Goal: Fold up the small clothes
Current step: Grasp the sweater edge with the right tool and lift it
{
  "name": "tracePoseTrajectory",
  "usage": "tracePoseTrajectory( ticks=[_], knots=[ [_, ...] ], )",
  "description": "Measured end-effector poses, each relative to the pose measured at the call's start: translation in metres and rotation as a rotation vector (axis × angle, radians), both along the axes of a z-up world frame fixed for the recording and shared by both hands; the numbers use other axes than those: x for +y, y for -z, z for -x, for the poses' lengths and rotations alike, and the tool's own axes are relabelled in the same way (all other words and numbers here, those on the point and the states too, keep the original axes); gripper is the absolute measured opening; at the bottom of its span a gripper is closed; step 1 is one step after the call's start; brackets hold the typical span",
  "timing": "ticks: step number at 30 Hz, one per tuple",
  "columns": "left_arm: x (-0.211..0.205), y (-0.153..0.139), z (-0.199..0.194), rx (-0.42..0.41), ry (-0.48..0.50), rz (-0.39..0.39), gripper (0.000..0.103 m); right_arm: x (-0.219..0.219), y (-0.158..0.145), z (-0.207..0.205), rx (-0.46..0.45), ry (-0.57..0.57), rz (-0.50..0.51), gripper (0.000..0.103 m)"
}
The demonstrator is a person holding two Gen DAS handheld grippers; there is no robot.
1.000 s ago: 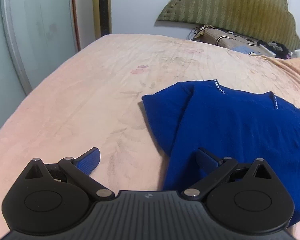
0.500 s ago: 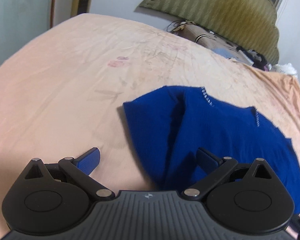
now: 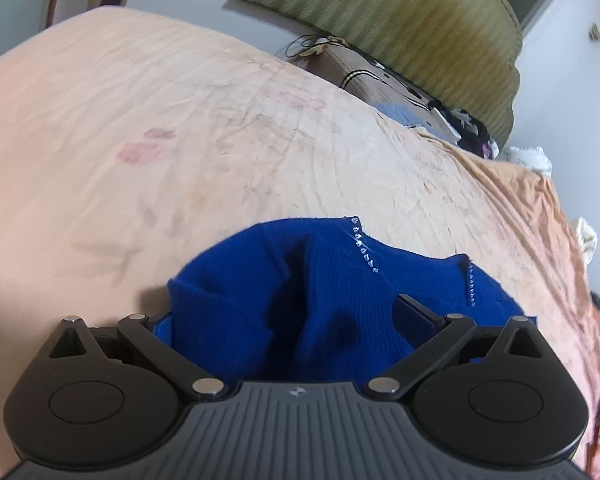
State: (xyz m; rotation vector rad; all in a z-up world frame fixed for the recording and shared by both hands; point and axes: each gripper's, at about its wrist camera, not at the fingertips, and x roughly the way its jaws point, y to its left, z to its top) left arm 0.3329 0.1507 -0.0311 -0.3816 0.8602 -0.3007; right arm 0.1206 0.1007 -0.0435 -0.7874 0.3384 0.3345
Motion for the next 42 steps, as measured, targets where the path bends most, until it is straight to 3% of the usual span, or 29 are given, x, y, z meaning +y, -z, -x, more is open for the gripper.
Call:
tracePoseTrajectory(
  ticks=[4, 6, 8, 9, 11, 13, 19, 24, 33, 42],
  knots=[
    [-0.014, 0.000, -0.008, -0.028, 0.015, -0.070, 0.101, 0.002, 0.004, -0.002, 0.004, -0.023, 0.006, 0.053],
    [-0.021, 0.000, -0.012, -0.040, 0.016, -0.116, 0.089, 0.005, 0.007, 0.000, 0.007, -0.040, 0.016, 0.039],
    [-0.027, -0.002, -0.016, -0.042, 0.006, -0.160, 0.066, 0.007, 0.009, 0.002, 0.010, -0.055, 0.025, 0.029],
    [-0.028, -0.002, -0.017, -0.039, 0.003, -0.167, 0.059, 0.007, 0.010, 0.003, 0.011, -0.060, 0.029, 0.022],
    [-0.027, -0.002, -0.020, -0.020, -0.007, -0.139, 0.030, 0.007, 0.010, 0.004, 0.011, -0.063, 0.032, 0.015],
    [-0.025, 0.001, -0.022, 0.014, -0.013, -0.078, 0.016, 0.005, 0.009, 0.003, 0.017, -0.067, 0.024, 0.008],
    [-0.052, -0.018, 0.000, -0.076, -0.010, -0.214, 0.014, -0.007, -0.003, 0.017, -0.058, -0.086, 0.009, 0.005],
    [-0.065, -0.048, 0.020, -0.178, 0.027, -0.226, 0.014, -0.027, -0.011, 0.030, -0.138, -0.075, 0.025, 0.005],
    [-0.102, -0.081, 0.029, -0.220, 0.033, -0.258, 0.014, -0.073, -0.031, 0.046, -0.180, 0.001, -0.036, 0.004],
    [-0.158, -0.093, 0.027, -0.205, 0.046, -0.282, 0.014, -0.124, -0.040, 0.054, -0.183, 0.096, -0.118, 0.004]
  ],
)
